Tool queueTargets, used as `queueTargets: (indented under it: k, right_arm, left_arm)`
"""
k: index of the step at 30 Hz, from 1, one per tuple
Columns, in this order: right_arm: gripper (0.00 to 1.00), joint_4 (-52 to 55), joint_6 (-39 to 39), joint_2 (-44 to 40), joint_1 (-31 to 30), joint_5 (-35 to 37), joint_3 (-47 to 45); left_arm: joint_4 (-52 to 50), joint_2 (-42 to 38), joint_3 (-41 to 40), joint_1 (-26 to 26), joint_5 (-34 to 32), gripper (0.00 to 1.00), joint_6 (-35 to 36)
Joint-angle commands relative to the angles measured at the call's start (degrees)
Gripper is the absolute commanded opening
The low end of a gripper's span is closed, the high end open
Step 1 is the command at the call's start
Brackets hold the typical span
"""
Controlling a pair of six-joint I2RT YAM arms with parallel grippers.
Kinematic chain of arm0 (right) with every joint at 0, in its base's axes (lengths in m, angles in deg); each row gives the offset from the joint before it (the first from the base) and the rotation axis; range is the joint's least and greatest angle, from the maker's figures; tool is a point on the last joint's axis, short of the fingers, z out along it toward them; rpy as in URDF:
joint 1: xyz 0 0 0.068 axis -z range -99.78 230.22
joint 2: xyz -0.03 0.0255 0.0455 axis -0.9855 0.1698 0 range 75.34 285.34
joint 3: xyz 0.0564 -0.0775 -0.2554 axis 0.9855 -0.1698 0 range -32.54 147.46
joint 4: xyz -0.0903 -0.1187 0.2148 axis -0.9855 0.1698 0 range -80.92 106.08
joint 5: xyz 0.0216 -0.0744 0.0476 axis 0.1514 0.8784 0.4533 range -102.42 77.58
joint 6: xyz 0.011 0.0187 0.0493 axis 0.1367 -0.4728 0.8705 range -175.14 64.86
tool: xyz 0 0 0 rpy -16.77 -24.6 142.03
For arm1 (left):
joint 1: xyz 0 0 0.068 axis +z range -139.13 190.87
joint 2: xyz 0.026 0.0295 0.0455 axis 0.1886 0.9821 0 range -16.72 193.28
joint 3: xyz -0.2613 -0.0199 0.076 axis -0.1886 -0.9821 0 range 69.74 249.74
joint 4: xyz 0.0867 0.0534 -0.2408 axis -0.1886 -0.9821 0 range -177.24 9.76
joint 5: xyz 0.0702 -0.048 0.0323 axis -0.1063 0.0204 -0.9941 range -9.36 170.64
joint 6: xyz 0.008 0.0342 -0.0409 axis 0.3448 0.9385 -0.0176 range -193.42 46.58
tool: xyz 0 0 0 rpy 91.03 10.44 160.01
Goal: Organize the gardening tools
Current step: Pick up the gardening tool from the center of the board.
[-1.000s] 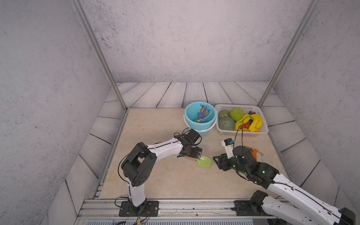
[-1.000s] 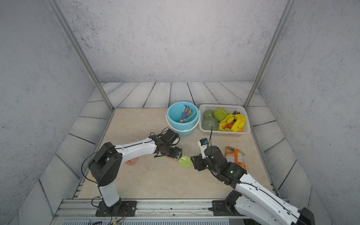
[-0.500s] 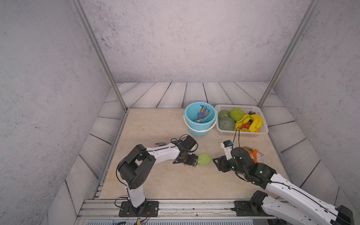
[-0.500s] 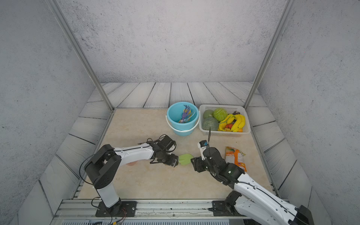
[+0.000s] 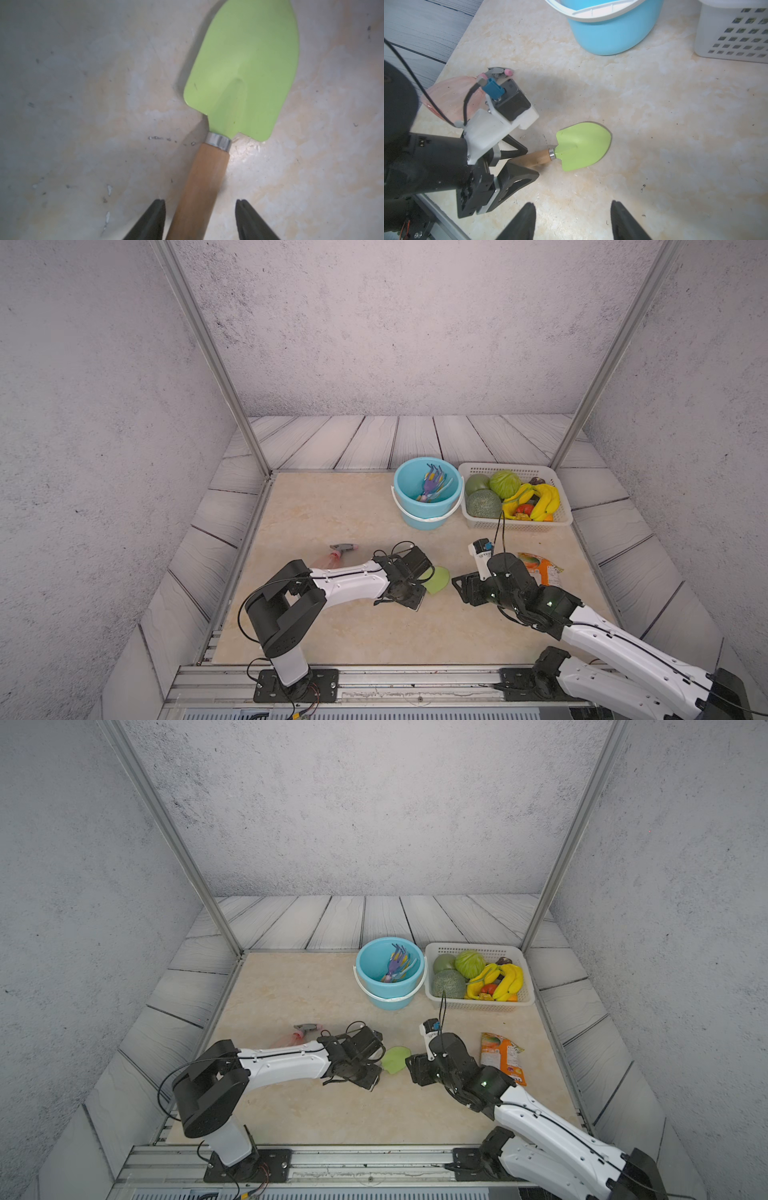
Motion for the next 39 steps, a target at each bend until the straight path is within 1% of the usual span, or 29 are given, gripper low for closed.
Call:
queueTargets:
  k: [1, 4, 7, 8, 9, 11, 13, 15, 19, 22, 27, 29, 34, 39]
  right_arm:
    - [0.63, 0.2, 0.6, -0.4, 0.1, 1.7, -0.1]
    - [0.63, 0.7, 0.8, -0.4, 0.2, 2.2, -0.2]
    - [0.63, 1.0, 1.4, -0.4, 0.2, 2.8, -0.2]
    - [0.63, 1.1, 1.7, -0.4, 0.2, 2.9, -0.2]
    - [0.63, 1.0, 2.0, -0.5, 0.2, 3.0, -0.2]
    - [0.63, 0.9, 2.7, -0.4, 0.4, 2.7, 0.0]
    - [0.63, 0.8, 3.3, -0.1, 0.7, 1.8, 0.2]
    - [0.64, 0.2, 3.9, 0.1, 1.3, -0.1, 0.5]
    - [0.67, -3.9, 5.3, 1.4, 2.0, -8.4, 0.9]
    - [0.70, -5.9, 6.9, 3.0, 2.0, -11.7, 2.5]
    - [0.70, -9.7, 9.1, 6.6, 2.0, -17.3, 6.2]
    - [0.70, -13.6, 10.2, 8.0, 2.0, -20.3, 7.0]
    - [0.70, -19.4, 13.4, 11.7, 2.0, -23.8, 10.1]
    - [0.70, -21.6, 14.4, 16.3, 2.0, -26.8, 13.8]
  left_arm:
    - [-1.4, 1.9, 1.1, -0.9, -3.3, 0.53, 0.8]
    - [-1.1, 3.0, 1.4, -1.2, -3.1, 0.43, 0.8]
    - [-0.9, 3.1, 1.2, -1.5, -2.9, 0.28, 0.7]
    - [-0.8, 2.9, 1.2, -1.6, -2.9, 0.22, 0.6]
    - [-0.8, 2.6, 1.0, -1.7, -2.9, 0.17, 0.6]
    - [-0.6, 1.5, 0.7, -1.6, -2.9, 0.08, 0.4]
    - [-0.9, -0.1, 0.6, -1.6, -3.1, 0.00, 0.2]
    - [-0.9, -2.5, 0.3, -1.7, -3.5, 0.00, -0.2]
    - [-0.2, -9.1, -1.0, -1.6, -4.9, 0.00, -1.2]
    - [0.5, -14.1, -1.7, -1.6, -6.2, 0.00, -1.9]
    - [1.3, -20.6, -2.1, -1.6, -7.8, 0.00, -2.5]
    - [2.4, -22.9, -2.5, -1.7, -7.6, 0.00, -2.5]
    - [5.5, -27.5, -3.6, -1.9, -7.2, 0.00, -3.1]
    - [7.3, -31.2, -4.0, -3.1, -7.9, 0.00, -2.9]
